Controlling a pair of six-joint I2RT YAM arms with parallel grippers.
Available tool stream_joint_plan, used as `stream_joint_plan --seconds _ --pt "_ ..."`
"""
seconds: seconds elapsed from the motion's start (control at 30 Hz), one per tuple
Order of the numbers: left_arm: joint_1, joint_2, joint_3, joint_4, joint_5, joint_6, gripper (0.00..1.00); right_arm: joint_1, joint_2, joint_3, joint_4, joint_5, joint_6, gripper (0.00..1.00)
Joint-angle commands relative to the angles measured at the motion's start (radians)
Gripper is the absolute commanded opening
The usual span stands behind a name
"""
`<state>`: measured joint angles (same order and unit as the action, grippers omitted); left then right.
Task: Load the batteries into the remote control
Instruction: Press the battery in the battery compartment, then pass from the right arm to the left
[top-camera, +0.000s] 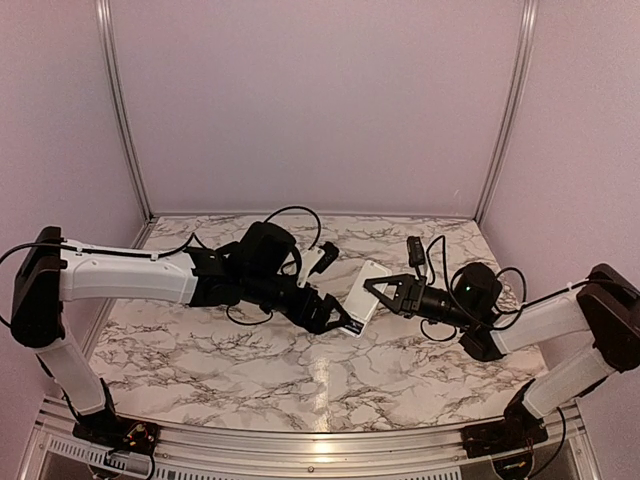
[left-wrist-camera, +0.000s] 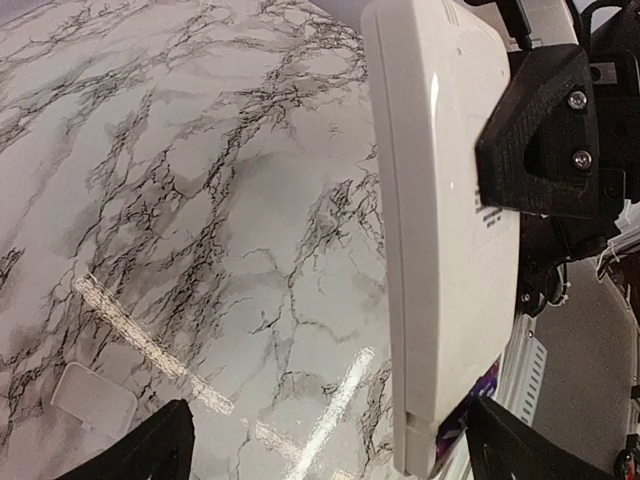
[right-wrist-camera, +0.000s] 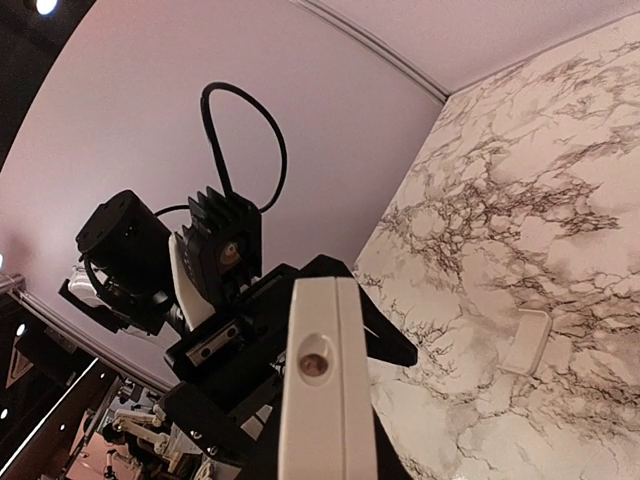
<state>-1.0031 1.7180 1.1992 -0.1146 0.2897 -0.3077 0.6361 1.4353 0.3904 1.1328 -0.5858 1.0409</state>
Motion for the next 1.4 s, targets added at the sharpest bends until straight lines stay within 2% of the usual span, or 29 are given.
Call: stream_joint_plan --seconds 0.0,0.1,0.2,0.27,0.43,0.8,0.97,1.37 --pt "0.065 -0.06 -0.024 -0.046 -0.041 0.075 0.99 -0.022 -0.038 -0.011 -0.052 -0.004 -0.029 0.0" --pt "0.073 -0.048 -0.007 -0.066 -0.039 0.102 0.99 -0.023 -0.04 -0.013 -0.091 0.007 -0.05 0.0" --pt "0.067 -0.032 0.004 -0.028 -0.022 0.09 0.91 -0.023 -0.033 -0.014 -0.118 0.03 -0.049 0.0" --pt "0.051 -0.023 0.015 -0.003 -0.044 0.07 0.9 -0.023 -0.034 -0.012 -0.153 0.058 -0.05 0.0" --pt "-0.034 0.037 0.102 -0.036 -0.173 0.098 0.99 -0.023 -0.04 0.001 -0.235 0.103 -0.054 0.0" --pt "-0.119 0.234 0.334 -0.201 -0.375 0.135 0.99 -0.012 -0.04 0.004 -0.234 0.121 -0.025 0.0" --pt "-0.121 0.283 0.389 -0.235 -0.403 0.129 0.98 -0.006 -0.042 0.008 -0.23 0.122 -0.02 0.0" --pt "-0.12 0.337 0.451 -0.266 -0.37 0.123 0.7 0.0 -0.045 0.004 -0.242 0.139 -0.021 0.02"
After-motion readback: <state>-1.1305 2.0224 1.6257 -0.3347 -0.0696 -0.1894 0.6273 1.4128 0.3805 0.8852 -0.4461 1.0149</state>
